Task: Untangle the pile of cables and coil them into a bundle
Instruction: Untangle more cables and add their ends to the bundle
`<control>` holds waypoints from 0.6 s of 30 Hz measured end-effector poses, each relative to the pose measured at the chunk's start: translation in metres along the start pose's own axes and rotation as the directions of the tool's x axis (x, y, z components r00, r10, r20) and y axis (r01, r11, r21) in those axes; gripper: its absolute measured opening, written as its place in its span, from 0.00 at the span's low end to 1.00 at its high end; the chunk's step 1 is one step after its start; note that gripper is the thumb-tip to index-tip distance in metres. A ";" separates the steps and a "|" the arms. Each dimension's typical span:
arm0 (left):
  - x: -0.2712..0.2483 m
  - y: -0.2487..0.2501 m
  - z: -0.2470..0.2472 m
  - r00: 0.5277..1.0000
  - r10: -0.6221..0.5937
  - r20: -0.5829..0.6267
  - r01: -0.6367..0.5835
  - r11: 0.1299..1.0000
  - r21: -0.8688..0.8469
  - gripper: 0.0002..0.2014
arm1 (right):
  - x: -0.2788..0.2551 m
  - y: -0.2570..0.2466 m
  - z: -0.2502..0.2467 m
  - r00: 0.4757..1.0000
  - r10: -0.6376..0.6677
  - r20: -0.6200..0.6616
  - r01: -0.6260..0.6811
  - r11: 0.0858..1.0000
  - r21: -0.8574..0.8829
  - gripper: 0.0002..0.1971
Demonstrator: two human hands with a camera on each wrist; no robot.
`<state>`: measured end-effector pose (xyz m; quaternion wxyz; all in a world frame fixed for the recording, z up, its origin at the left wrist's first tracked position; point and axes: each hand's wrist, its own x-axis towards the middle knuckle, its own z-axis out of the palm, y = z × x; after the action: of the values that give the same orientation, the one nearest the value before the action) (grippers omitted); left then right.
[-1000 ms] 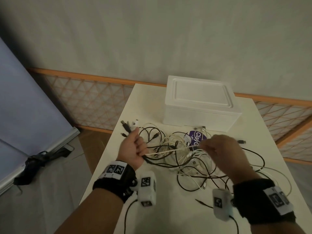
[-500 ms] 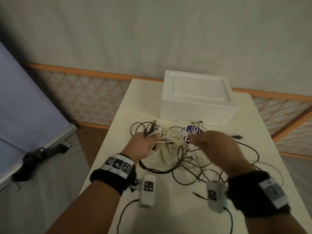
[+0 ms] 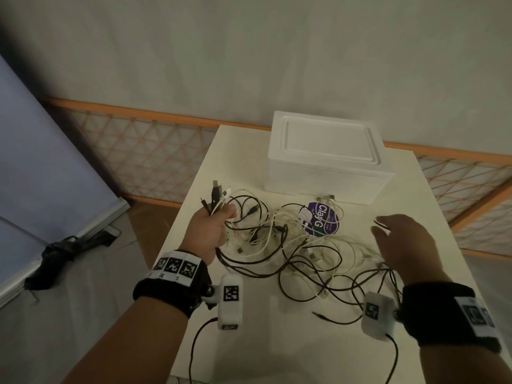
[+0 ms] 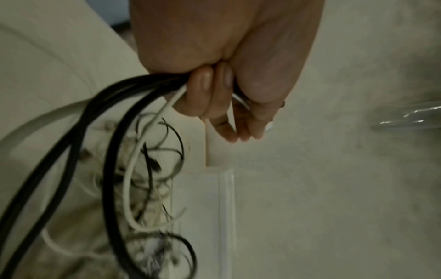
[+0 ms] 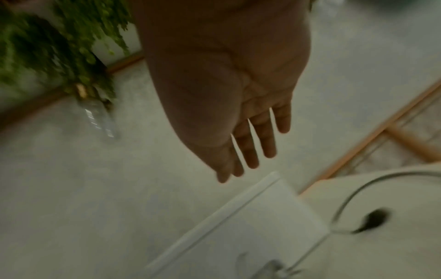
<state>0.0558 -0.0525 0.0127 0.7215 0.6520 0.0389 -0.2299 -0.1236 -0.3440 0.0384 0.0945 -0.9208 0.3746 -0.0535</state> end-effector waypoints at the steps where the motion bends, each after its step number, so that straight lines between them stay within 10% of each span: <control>1: -0.004 0.002 0.007 0.999 0.001 0.042 0.001 0.998 -0.056 0.12 | -0.005 -0.016 -0.001 0.997 -0.076 0.000 0.075 0.990 0.121 0.20; 3: -0.016 0.007 0.027 0.984 -0.022 0.178 0.053 0.984 -0.170 0.13 | -0.023 -0.061 -0.009 0.949 -0.303 0.083 0.260 0.907 0.333 0.31; 7: -0.039 0.017 0.063 0.941 -0.047 0.336 0.162 0.932 -0.323 0.18 | -0.055 -0.135 0.012 0.697 -0.632 0.339 0.378 0.725 0.575 0.36; 14: -0.035 0.023 0.038 0.964 -0.074 0.254 0.210 0.797 -0.567 0.22 | -0.043 -0.111 0.013 0.704 -0.635 0.318 0.645 0.759 0.087 0.09; 18: -0.022 0.035 0.015 0.991 -0.053 0.126 0.123 0.741 -0.660 0.22 | -0.015 -0.068 -0.013 0.846 -0.484 0.222 0.511 0.856 -0.082 0.07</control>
<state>0.0457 -0.0590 0.0547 0.8958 0.3371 0.1136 -0.2666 -0.0897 -0.2877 0.0649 0.0495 -0.9914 0.1143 0.0396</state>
